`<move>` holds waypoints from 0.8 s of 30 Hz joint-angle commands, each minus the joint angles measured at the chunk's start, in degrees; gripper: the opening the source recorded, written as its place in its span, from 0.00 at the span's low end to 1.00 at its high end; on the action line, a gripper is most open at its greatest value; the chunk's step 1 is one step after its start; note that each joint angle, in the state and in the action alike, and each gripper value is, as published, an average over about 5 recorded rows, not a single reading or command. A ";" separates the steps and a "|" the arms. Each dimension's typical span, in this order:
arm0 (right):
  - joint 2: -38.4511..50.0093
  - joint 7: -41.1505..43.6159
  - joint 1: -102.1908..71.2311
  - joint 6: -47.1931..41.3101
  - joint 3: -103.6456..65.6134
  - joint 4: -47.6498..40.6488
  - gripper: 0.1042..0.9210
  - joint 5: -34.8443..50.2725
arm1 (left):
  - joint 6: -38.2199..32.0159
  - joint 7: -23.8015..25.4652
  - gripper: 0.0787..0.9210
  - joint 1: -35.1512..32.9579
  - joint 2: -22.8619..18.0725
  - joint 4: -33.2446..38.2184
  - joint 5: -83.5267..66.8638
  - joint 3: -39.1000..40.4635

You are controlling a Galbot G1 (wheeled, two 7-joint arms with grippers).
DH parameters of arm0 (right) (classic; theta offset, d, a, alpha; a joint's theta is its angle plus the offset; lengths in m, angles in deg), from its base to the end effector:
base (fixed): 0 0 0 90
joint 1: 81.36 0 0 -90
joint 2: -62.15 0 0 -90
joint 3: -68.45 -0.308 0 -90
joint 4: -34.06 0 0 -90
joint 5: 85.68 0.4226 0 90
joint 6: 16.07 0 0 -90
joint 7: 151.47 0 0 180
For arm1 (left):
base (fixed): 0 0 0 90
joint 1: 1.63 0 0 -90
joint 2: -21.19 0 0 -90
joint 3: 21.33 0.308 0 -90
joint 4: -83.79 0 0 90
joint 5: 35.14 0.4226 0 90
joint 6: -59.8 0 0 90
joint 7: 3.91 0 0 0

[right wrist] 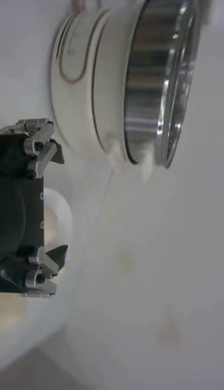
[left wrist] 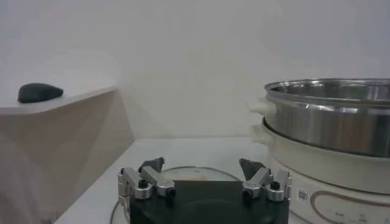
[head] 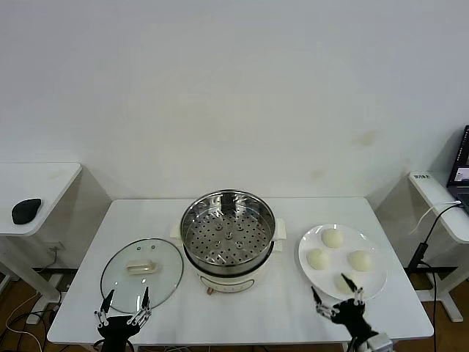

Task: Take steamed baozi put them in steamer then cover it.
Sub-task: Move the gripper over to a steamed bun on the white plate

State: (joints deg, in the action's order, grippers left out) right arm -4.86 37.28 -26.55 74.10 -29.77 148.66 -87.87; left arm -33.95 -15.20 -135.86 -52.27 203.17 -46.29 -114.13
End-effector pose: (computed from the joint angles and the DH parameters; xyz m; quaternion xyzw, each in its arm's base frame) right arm 0.2531 -0.1022 -0.3010 0.1139 -0.9647 0.2196 0.0908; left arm 0.1998 0.0459 -0.3220 0.0425 -0.9938 -0.0413 0.0942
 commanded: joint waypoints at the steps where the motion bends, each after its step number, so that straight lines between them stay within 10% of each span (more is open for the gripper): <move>1: 19.10 3.50 16.59 -2.76 -2.91 -6.85 0.88 -20.17 | 2.61 0.58 0.88 2.98 2.44 -0.01 1.78 -1.21; 13: 39.65 24.16 39.28 -6.98 13.81 -20.55 0.88 -18.42 | 1.97 0.99 0.88 1.75 2.11 0.13 4.23 -2.24; 24: 40.88 45.97 71.99 -6.68 49.38 -36.17 0.88 -11.18 | 1.32 0.80 0.88 -0.16 1.65 0.69 7.41 -2.09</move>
State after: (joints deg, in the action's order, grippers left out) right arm 28.34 61.66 13.15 68.19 -11.53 128.13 -102.51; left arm -32.55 -14.35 -135.56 -50.70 203.69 -41.20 -116.12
